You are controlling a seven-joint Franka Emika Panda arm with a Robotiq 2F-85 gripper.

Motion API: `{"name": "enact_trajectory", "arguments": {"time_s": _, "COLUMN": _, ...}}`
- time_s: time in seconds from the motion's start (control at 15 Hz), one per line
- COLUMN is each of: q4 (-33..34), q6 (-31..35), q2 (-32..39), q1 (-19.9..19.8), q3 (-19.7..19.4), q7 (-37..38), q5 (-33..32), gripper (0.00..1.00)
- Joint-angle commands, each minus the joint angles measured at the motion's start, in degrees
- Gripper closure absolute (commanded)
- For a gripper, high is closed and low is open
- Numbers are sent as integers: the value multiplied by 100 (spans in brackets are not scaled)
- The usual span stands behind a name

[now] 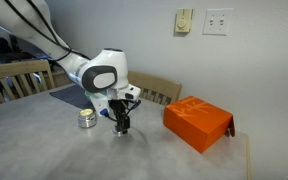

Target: Put the silver lid on top of the silver can

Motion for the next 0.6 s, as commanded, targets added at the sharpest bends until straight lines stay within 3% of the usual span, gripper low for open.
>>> {"name": "enact_trajectory", "arguments": {"time_s": 0.0, "q4": 147, "q6": -200, "q2": 79, "q1": -48, "q3": 46, "q7": -34, "q5": 15, "gripper": 57}}
{"name": "enact_trajectory", "arguments": {"time_s": 0.33, "q4": -38, "q6": -110, "q2": -97, "q1": -85, "q3": 125, "q7": -167, "q5": 44, "gripper": 57}}
{"name": "enact_trajectory", "arguments": {"time_s": 0.53, "q4": -336, "q6": -14, "q2": -385, "q1": 121, "q3": 55, "q7": -105, "q5": -100, "gripper": 57}}
